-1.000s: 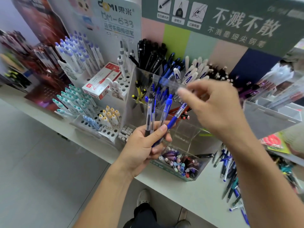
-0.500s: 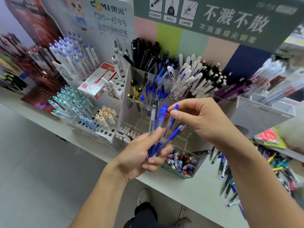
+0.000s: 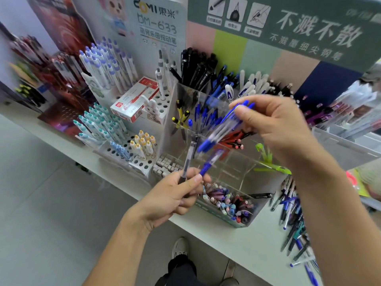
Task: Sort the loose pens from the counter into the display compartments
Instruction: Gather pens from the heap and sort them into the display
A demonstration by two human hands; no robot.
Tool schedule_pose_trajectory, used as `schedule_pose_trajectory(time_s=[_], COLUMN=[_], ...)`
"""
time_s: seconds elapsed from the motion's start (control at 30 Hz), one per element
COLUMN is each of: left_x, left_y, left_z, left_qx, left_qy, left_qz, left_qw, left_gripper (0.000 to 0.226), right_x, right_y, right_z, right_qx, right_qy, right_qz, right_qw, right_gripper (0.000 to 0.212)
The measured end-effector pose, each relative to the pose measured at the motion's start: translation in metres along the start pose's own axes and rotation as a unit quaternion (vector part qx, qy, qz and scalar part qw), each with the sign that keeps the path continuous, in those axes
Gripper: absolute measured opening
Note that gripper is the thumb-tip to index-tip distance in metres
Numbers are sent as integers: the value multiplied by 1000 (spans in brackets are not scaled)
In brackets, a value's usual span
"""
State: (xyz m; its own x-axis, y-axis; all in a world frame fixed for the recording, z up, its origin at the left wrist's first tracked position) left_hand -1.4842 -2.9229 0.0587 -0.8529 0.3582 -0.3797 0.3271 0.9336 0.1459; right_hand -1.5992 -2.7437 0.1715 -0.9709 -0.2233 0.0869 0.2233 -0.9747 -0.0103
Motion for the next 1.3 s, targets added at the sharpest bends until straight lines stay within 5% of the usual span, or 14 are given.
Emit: schedule_pose_trajectory(time_s=[0.2,0.33,0.5,1.0,1.13,1.3], left_x=[4,11,13,26,26,24], left_y=[-20,-17,-17,-10,-12,5], left_z=[12,6,1,-2,2,2], left_qx=[-166,-180,-170,-175,-145,-31], left_qy=[-10,9,47,32,44,41], left_qz=[-101,-100,-93,-148,-157,-50], left_qw=[981,978,980,973,976,997], left_gripper=[26,31,36,37,32,34], right_x=[15,22,43,42,32,-26], right_y=[-5,34,50,55,42,19], right_z=[4,-19,-43,-57,-23,-17], right_qx=[-225,-321,-431,-358,-337,-186], right_qy=[-177,-193,-52,42,-9,56], right_qz=[-129,-63,76,121,49,119], right_qw=[949,925,897,925,940,974], right_gripper=[9,12,20,21,32,13])
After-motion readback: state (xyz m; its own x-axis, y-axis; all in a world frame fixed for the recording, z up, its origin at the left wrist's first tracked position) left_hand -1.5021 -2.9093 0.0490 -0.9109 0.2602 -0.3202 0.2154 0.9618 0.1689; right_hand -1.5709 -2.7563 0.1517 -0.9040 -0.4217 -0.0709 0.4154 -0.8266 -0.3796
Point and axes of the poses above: each hand's wrist, its own x-axis towards the middle knuckle, its own y-axis out of the palm, z = x × y, the point moved 4 cm from there along x, towards the middle knuckle, and after that the axes turned 15 degrees about x, right-handed, at the moved point
